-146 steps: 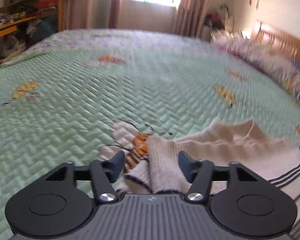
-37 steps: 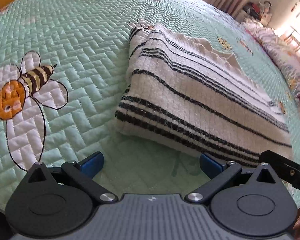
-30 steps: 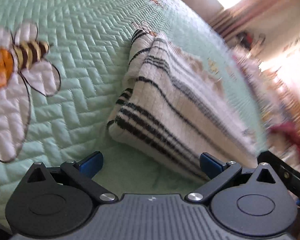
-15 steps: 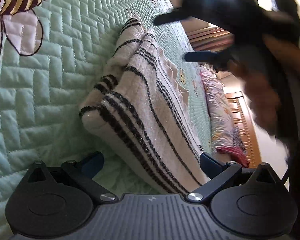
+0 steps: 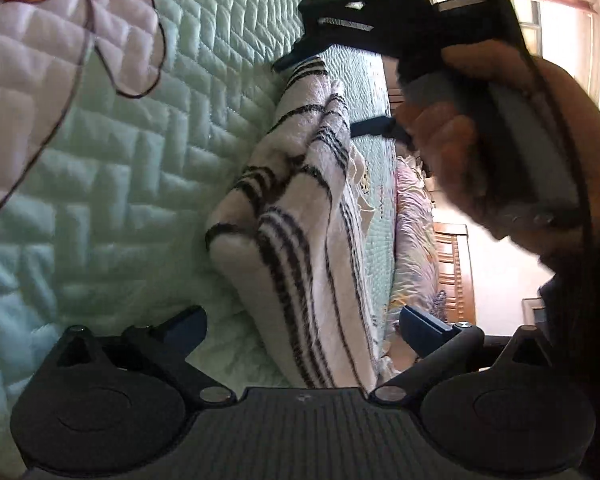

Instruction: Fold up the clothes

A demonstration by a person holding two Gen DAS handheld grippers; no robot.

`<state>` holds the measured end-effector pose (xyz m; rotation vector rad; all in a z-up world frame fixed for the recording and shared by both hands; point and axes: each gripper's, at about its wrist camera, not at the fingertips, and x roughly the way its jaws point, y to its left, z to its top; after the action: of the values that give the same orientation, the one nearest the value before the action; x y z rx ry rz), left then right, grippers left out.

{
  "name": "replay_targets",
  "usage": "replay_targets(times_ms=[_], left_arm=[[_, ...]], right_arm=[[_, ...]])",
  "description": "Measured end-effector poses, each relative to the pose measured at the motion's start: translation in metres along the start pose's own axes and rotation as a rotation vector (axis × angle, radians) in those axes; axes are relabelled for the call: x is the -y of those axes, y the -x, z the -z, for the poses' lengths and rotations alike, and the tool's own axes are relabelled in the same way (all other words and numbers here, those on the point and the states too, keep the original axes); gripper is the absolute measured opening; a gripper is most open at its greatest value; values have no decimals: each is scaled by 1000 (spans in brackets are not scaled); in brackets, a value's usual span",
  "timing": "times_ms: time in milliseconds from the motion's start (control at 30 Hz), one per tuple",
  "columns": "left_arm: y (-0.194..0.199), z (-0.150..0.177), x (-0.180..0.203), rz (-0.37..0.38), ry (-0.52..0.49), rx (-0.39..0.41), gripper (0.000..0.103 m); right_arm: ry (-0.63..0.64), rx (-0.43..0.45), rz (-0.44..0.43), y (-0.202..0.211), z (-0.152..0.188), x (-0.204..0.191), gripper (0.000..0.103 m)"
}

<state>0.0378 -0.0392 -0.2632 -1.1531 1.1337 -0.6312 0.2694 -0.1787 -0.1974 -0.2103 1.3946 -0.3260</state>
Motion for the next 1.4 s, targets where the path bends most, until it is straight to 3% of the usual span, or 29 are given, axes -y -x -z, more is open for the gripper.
replay_targets(times_ms=[133,167,200,267,300,367,467,633,733,967,1033,1100,1267,1400], left_arm=[[-13,-15,-3,58,60,-12,102],[-14,-17,-4,88,72,-4,101],[-16,-18,-5,127,73,6,98],[-22,-19,-9,177,60,6,73],[-27,-19,-12,174,59,1,64],[-34,-17,-19,156,44,10,31],[-34,-11,-16,114,-42,74,19],[-36,-1,-2,34,-144,153,16],[-42,1,1,-11,-140,172,23],[-31,-7,1,14,-78,183,34],[-21,-4,3,8,-121,199,28],[-10,10,17,-31,-228,226,20],[-4,35,62,-116,-541,352,16],[-11,69,106,-221,-812,433,16]], right_arm=[[-19,1,39,-12,-2,7,84],[-22,4,38,-13,-3,9,73],[-29,2,31,-12,-3,13,54],[-42,-4,12,-9,-4,21,37],[-46,0,2,-8,-3,25,34],[-65,22,-37,-4,0,34,30],[-81,74,-88,6,7,44,26],[-99,155,-161,18,21,60,24],[-120,179,-194,19,25,68,25],[-99,173,-179,10,18,57,51],[-75,152,-152,3,15,49,49],[-76,140,-143,0,15,48,29],[-100,218,-195,23,25,72,23],[-201,281,-330,47,37,125,23]])
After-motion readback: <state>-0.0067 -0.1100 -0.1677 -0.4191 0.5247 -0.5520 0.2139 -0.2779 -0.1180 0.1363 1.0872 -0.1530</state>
